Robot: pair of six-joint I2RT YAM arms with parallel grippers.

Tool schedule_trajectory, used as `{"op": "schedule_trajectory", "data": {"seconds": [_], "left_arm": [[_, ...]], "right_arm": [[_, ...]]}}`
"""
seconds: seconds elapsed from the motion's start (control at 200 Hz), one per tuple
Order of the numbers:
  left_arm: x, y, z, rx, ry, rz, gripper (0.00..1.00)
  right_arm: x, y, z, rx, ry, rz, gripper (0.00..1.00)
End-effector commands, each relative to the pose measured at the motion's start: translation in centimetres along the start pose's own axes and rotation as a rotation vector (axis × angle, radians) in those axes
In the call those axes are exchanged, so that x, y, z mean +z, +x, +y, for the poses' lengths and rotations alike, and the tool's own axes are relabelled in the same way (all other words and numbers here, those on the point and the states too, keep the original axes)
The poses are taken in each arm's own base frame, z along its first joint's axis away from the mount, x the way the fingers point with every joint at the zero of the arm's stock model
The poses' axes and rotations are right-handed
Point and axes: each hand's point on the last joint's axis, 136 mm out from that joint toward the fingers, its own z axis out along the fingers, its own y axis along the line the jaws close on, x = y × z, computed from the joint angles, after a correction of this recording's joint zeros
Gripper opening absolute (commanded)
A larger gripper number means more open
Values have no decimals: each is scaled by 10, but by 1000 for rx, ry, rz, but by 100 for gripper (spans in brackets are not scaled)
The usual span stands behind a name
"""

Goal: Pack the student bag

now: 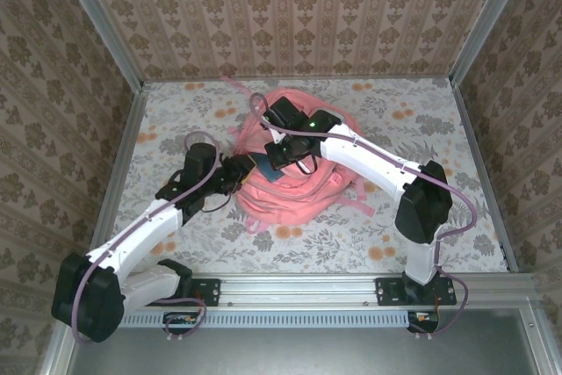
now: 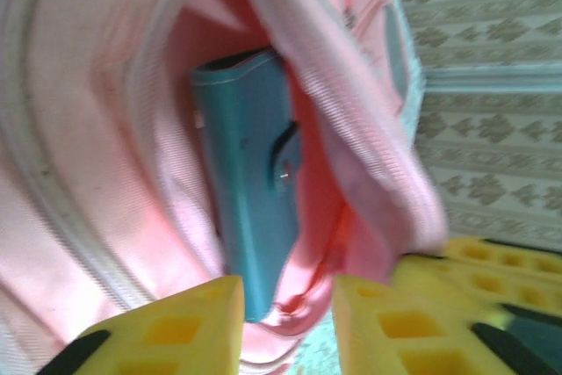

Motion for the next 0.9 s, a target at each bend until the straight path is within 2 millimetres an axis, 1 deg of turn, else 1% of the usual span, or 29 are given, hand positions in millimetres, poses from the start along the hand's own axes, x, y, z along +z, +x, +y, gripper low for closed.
{"op": "schedule_trajectory", "data": {"seconds": [0.0, 0.15, 0.325, 0.395, 0.44, 0.57, 0.645, 0.695, 0.79, 0.895], "left_arm": [[8, 8, 8, 15, -21, 56, 24], [22, 4, 6, 21, -16, 65, 20], [36, 1, -5, 32, 17, 81, 12], [41, 2, -6, 41, 17, 95, 9], [44, 4, -11, 50, 27, 105, 8], [55, 12, -24, 97, 48, 166, 8], [60, 18, -33, 136, 65, 204, 11], [62, 21, -35, 154, 59, 223, 14], [62, 21, -29, 149, 35, 224, 14], [52, 17, -19, 131, 19, 205, 14]], "right_arm": [[-23, -17, 11, 28, -63, -76, 1], [-23, -16, 13, 23, -71, -73, 0], [-19, -15, 10, 24, -61, -64, 0], [-18, -14, 9, 23, -57, -62, 0], [-17, -13, 9, 23, -53, -58, 0], [-15, -10, 7, 24, -46, -49, 0], [-15, -9, 6, 24, -42, -48, 0], [-15, -7, 5, 24, -38, -45, 0], [-16, -5, 0, 33, -23, -46, 0], [-17, -1, -8, 47, 4, -46, 0]]}}
